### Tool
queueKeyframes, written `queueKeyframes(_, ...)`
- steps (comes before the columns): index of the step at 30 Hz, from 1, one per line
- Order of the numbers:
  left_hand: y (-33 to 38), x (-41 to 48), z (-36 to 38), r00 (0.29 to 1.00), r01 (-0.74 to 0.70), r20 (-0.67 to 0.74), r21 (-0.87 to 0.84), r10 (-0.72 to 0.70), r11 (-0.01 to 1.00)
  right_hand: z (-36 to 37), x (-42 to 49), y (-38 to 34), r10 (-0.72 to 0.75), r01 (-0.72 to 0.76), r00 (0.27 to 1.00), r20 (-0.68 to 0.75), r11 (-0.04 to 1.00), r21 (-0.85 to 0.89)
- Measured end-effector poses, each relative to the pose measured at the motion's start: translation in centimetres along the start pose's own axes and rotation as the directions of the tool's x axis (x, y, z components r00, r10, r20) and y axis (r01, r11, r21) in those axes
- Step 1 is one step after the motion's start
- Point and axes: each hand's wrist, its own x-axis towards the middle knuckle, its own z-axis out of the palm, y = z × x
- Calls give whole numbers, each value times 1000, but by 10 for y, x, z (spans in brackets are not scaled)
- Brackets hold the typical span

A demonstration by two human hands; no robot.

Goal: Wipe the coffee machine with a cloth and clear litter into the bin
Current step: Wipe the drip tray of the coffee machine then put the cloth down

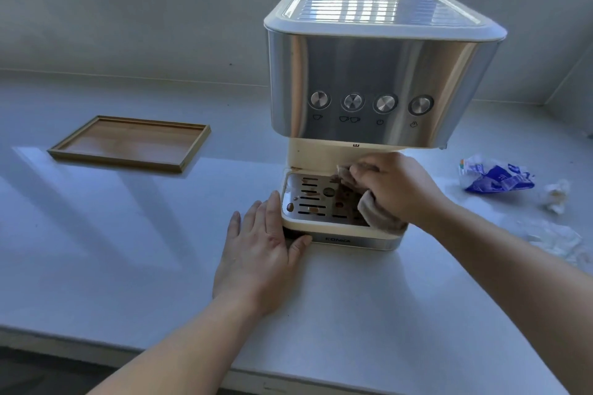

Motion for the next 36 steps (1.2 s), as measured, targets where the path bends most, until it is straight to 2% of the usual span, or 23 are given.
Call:
queueKeyframes(3, 0, -1, 0, 1000, 2, 12, 15, -3, 1000, -3, -17, 7, -132, 138, 988, 80, 988, -69)
queueKeyframes(5, -1, -1, 1, 1000, 6, 2, 20, -6, 1000, 1, -36, 19, -271, 266, 962, 15, 932, -244)
queueKeyframes(6, -1, -1, 1, 1000, 7, -3, 17, -7, 1000, 5, -41, 23, -307, 277, 951, -46, 906, -318)
queueKeyframes(9, -1, -1, 2, 1000, 6, -2, 7, -6, 1000, 19, -45, 13, -272, 192, 944, -188, 913, -360)
queueKeyframes(15, 1, 0, 2, 1000, 3, -5, 9, -3, 1000, 24, -45, 6, -275, 261, 961, 2, 909, -326)
queueKeyframes(17, -1, -1, 1, 1000, 2, -1, 3, -2, 1000, 12, -41, 16, -271, 243, 962, -27, 901, -360)
queueKeyframes(20, -2, -1, 0, 1000, 9, -3, 0, -9, 1000, 18, -43, 14, -287, 218, 947, -146, 906, -364)
queueKeyframes(24, -2, -1, 0, 1000, 13, 3, 8, -13, 1000, 29, -54, 10, -395, 370, 919, -9, 868, -330)
queueKeyframes(25, -2, -2, 0, 1000, 12, 2, 10, -12, 1000, 25, -48, 11, -371, 354, 929, 5, 880, -316)
queueKeyframes(29, -1, -2, 0, 1000, 12, -2, 5, -12, 1000, 26, -27, -7, -240, 198, 966, -101, 928, -317)
queueKeyframes(33, 0, -2, 0, 1000, 7, 8, 24, -7, 1000, 39, -44, -9, -304, 310, 950, 67, 910, -276)
queueKeyframes(36, 0, -1, 1, 1000, 6, 10, 27, -6, 1000, 19, -42, 7, -243, 236, 970, 11, 926, -295)
